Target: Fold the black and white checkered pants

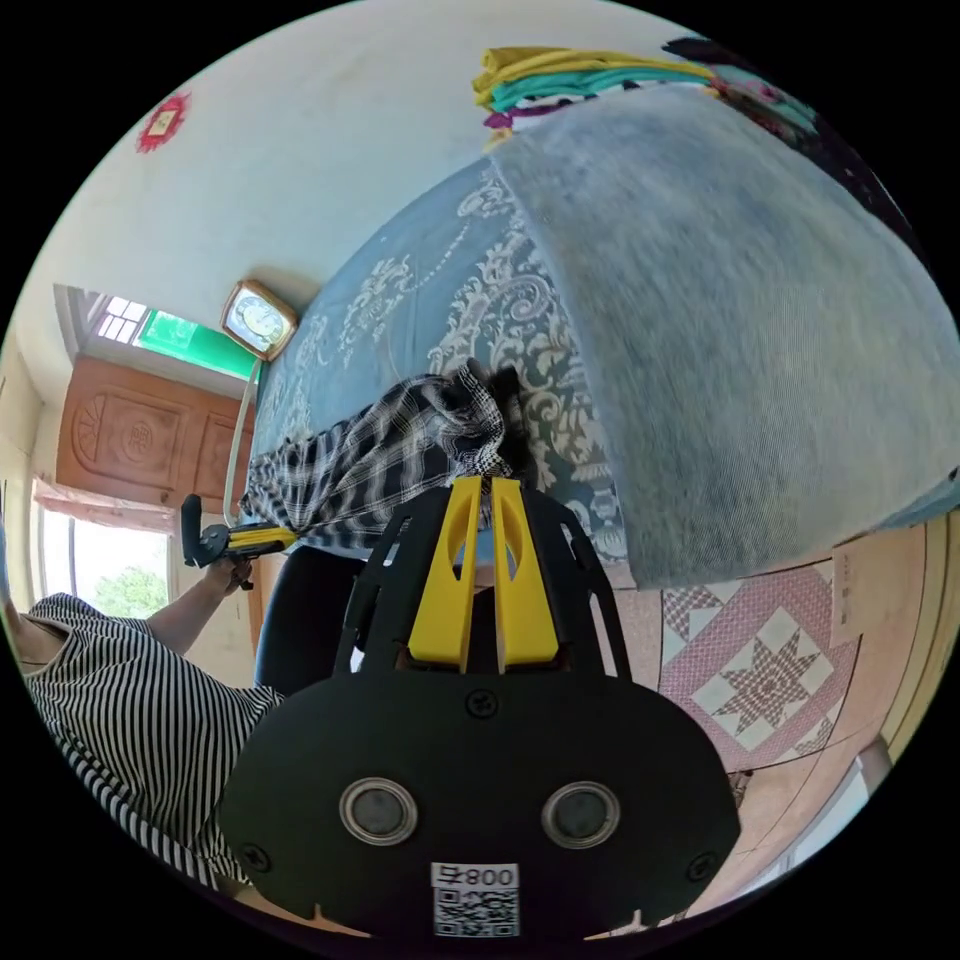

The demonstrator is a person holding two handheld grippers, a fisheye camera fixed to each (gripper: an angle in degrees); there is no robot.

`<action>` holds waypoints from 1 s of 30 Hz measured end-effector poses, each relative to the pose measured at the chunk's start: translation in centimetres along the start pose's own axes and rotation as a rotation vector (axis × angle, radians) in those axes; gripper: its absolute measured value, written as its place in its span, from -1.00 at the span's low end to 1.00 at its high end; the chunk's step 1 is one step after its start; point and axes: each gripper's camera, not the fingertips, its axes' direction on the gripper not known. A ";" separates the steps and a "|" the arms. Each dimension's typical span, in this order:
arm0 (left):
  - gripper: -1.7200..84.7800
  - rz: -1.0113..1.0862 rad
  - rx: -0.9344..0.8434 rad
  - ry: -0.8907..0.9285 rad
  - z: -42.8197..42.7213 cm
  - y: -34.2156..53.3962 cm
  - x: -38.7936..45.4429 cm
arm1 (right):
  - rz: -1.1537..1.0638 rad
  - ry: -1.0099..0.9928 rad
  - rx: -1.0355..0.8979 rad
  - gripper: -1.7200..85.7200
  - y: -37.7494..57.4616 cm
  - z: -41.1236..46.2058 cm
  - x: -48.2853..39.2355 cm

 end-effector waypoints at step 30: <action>-0.95 -0.018 0.107 0.058 -5.2 -4.7 -0.2 | -0.125 0.174 0.012 -0.82 -5.9 7.5 -3.7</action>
